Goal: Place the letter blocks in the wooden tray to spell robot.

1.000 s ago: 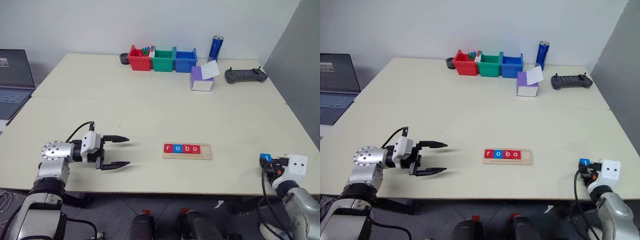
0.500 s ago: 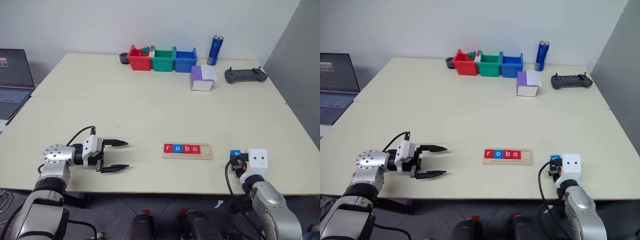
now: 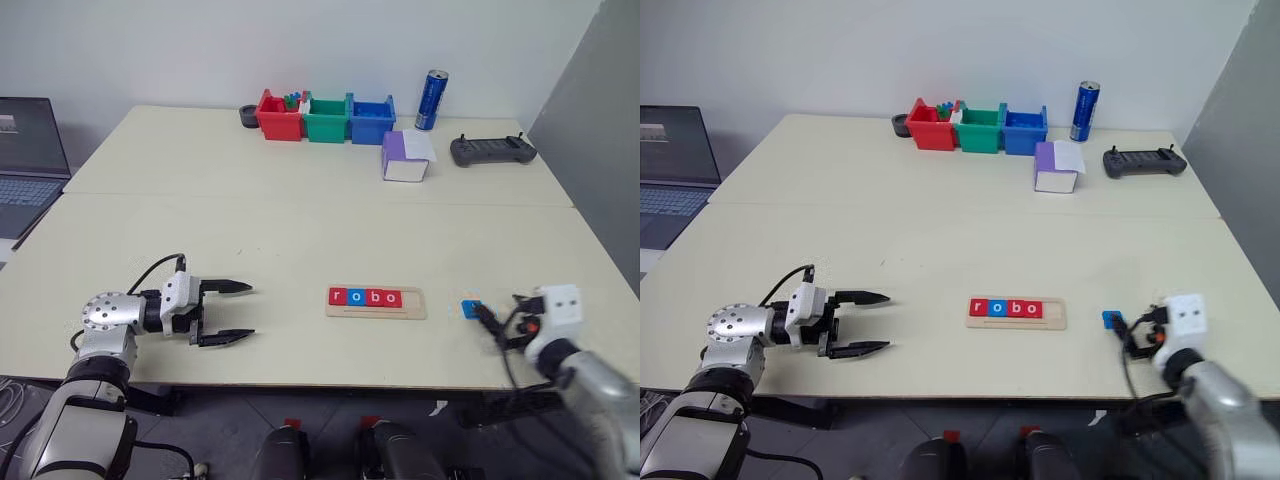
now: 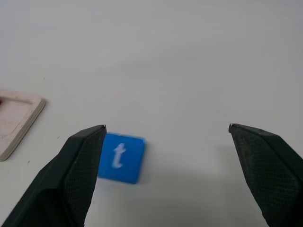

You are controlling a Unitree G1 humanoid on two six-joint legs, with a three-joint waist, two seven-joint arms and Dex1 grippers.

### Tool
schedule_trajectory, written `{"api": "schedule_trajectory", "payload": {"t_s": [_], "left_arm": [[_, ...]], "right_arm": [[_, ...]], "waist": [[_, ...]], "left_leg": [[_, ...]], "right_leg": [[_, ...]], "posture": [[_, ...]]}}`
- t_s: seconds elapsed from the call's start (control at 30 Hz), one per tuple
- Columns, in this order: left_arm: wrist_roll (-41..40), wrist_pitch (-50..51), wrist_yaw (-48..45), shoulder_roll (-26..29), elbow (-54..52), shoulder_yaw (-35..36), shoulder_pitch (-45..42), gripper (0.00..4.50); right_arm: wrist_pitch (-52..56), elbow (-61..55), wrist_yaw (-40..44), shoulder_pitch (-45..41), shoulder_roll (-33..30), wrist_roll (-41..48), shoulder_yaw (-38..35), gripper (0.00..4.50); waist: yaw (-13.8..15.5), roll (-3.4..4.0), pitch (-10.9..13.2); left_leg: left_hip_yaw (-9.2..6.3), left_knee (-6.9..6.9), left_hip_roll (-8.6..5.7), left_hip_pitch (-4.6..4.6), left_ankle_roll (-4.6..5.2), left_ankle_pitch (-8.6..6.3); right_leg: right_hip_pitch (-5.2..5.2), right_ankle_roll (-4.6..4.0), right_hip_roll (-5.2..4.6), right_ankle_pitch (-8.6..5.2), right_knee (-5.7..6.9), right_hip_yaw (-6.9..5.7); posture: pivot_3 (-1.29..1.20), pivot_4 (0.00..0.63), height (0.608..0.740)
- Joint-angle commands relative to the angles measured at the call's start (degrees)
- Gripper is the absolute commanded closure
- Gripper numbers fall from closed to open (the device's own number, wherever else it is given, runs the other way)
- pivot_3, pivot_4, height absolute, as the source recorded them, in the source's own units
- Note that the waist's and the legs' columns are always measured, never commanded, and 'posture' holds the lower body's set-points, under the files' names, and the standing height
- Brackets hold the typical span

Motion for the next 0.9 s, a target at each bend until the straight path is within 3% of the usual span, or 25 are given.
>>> {"api": "schedule_trajectory", "payload": {"t_s": [0.03, 0.13, 0.2, 0.43, 0.7, 0.8, 0.9], "left_arm": [[-4.4, 3.9, -0.3, 1.4, -5.6, 0.3, -1.5, 0.0], [-5.5, 6.4, -0.3, 2.5, -9.4, -1.0, -1.2, 0.0], [-6.1, 7.9, -0.3, 2.8, -11.7, -1.1, -0.9, 0.0], [-9.2, 17.5, -0.3, 4.1, -22.0, 1.6, 1.5, 0.0], [-10.0, 24.5, -0.3, 7.2, -31.5, 4.1, 6.0, 0.0], [-9.3, 25.6, -0.3, 7.0, -32.9, 5.1, 6.5, 0.0], [-8.8, 26.5, -0.3, 6.8, -33.6, 5.9, 6.7, 0.0]], "right_arm": [[-1.1, 5.6, 16.2, -1.8, -10.1, 3.8, 1.3, 0.04], [-5.5, 12.3, 31.8, -3.5, -19.9, 1.9, 9.3, 0.04], [-10.1, 17.8, 36.9, -7.7, -22.1, -0.5, 13.9, 0.04], [-26.7, 37.5, 44.8, -24.0, -21.0, -10.1, 24.4, 0.04], [-34.7, 48.4, 51.4, -29.5, -19.9, -16.3, 31.5, 0.04], [-38.0, 53.1, 50.7, -31.4, -18.2, -18.2, 32.2, 0.6], [-39.7, 55.6, 50.3, -32.4, -17.0, -19.2, 32.1, 1.57]], "waist": [[0.0, 0.02, 0.0], [-0.1, 0.01, 0.0], [-0.2, 0.02, 0.0], [0.0, 0.11, 0.2], [0.1, 0.25, 0.3], [0.1, 0.25, 0.3], [0.1, 0.25, 0.3]], "left_leg": [[-0.03, 0.0, 0.02, 0.0, 0.0, 0.0], [-0.08, -0.02, 0.05, 0.0, 0.0, 0.0], [-0.1, -0.04, 0.06, 0.0, 0.0, 0.0], [-0.07, 0.03, 0.03, -0.02, -0.01, 0.01], [0.01, 0.03, 0.03, -0.02, -0.03, 0.01], [0.0, 0.05, 0.05, 0.03, -0.03, 0.01], [-0.01, 0.04, 0.06, 0.08, -0.04, 0.02]], "right_leg": [[0.0, 0.0, 0.02, 0.0, 0.0, -0.03], [0.01, -0.02, 0.09, -0.02, -0.02, -0.1], [0.01, -0.01, 0.11, -0.03, -0.04, -0.13], [0.0, 0.02, 0.1, 0.0, -0.02, -0.07], [-0.01, -0.08, 0.05, -0.06, -0.01, 0.0], [0.04, -0.07, 0.05, -0.06, 0.01, -0.03], [0.06, -0.08, 0.05, -0.06, 0.04, -0.04]], "posture": [[0.0, 0.15, 0.74], [0.0, 0.15, 0.74], [0.0, 0.15, 0.74], [0.0, 0.15, 0.74], [0.0, 0.15, 0.74], [0.0, 0.15, 0.74], [0.0, 0.15, 0.74]]}}
